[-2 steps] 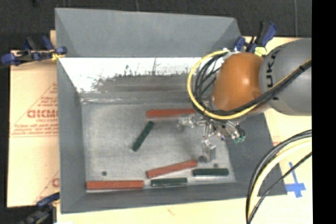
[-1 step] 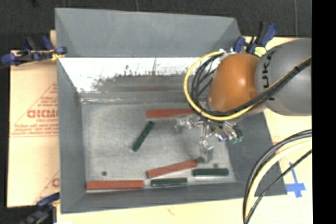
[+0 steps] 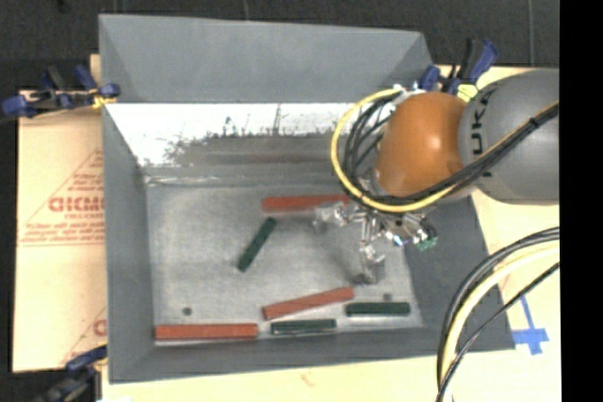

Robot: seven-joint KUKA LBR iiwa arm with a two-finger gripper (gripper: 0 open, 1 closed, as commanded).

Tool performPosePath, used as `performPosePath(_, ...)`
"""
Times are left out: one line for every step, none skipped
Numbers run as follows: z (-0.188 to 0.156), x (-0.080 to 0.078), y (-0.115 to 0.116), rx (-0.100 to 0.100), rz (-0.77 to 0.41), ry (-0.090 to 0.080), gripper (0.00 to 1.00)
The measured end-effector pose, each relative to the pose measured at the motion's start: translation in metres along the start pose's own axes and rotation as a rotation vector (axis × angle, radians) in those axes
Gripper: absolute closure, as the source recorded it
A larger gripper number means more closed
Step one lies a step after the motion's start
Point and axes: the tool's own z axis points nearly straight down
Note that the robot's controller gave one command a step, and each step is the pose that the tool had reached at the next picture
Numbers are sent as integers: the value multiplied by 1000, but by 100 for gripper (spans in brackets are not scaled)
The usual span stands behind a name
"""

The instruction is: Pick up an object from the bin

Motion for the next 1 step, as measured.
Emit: performPosePath(6, 39, 35, -5, -39, 6, 0)
